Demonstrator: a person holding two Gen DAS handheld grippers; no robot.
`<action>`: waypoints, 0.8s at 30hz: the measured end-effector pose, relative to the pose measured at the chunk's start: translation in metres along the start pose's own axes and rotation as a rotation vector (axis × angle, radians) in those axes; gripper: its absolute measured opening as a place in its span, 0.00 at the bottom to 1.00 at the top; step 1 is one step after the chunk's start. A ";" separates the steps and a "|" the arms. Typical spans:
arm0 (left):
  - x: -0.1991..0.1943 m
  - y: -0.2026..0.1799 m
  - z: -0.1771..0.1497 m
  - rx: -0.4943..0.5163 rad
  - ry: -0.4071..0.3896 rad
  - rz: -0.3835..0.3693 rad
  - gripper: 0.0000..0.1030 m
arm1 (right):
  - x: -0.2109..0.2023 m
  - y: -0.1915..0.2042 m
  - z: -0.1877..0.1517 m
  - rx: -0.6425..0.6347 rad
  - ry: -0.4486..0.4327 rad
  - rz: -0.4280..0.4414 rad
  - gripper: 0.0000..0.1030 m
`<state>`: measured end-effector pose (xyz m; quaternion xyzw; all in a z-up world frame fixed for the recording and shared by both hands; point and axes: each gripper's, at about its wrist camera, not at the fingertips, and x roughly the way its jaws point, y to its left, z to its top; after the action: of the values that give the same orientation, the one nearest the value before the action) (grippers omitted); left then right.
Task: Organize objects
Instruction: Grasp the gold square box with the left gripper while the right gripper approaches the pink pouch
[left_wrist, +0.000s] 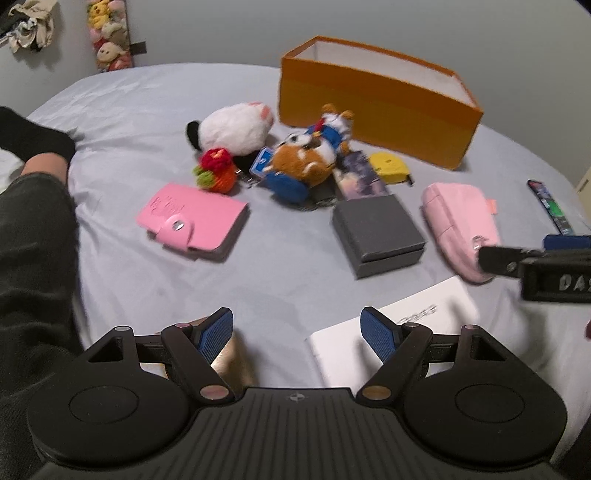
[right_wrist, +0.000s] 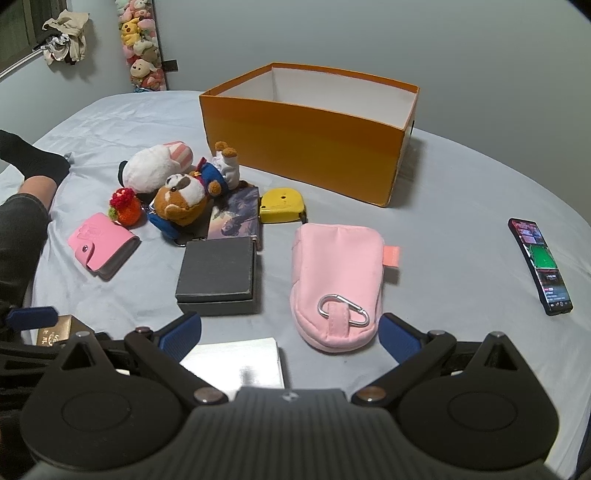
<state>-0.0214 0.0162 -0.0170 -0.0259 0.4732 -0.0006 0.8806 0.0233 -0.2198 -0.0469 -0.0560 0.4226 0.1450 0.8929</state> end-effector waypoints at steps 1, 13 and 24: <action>0.001 0.004 -0.001 -0.001 0.004 0.012 0.89 | 0.001 -0.001 0.000 0.001 0.001 -0.001 0.99; 0.017 0.028 -0.008 -0.018 0.078 0.114 0.91 | 0.015 -0.011 0.005 0.009 0.012 -0.025 0.99; 0.027 0.037 -0.009 -0.047 0.103 0.168 0.92 | 0.028 -0.015 0.005 0.015 0.033 -0.028 0.99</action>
<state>-0.0144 0.0523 -0.0461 -0.0068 0.5183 0.0832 0.8511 0.0482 -0.2273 -0.0657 -0.0575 0.4375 0.1282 0.8882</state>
